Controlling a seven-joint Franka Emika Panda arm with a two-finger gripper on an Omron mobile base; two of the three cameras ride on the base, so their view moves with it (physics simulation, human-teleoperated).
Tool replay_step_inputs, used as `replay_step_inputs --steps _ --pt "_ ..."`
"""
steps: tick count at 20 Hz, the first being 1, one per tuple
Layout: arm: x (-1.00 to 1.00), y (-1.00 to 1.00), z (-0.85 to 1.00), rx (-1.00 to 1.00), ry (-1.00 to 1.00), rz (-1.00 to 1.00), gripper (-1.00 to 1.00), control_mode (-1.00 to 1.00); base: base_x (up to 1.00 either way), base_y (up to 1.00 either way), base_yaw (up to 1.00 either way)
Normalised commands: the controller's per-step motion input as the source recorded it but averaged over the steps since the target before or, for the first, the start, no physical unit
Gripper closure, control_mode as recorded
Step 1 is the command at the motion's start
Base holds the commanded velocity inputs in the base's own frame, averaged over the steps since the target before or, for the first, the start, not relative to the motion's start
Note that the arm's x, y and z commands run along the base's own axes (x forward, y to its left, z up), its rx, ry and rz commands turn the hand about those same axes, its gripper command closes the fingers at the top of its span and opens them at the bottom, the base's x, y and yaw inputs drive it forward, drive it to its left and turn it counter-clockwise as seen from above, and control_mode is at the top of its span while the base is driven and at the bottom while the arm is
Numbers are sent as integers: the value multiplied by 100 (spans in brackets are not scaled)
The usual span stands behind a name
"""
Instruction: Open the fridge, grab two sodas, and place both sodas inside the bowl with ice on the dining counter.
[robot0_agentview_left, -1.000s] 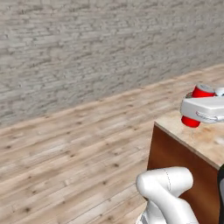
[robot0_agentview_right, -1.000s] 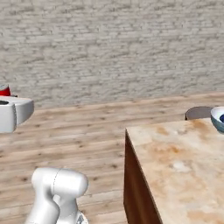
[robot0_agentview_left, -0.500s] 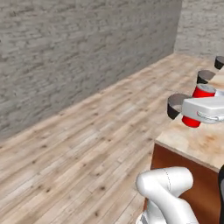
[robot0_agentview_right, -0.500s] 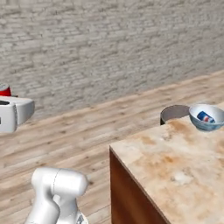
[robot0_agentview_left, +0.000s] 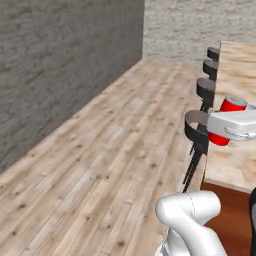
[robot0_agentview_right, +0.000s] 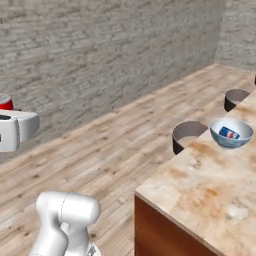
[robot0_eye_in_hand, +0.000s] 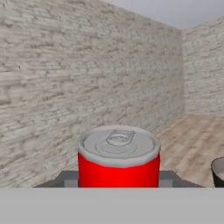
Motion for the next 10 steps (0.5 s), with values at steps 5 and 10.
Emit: replay_step_inputs --steps 5,10 --pt "0 0 0 0 0 0 100 100 69 62 -52" --pt "0 0 0 0 0 0 100 100 59 50 -57"
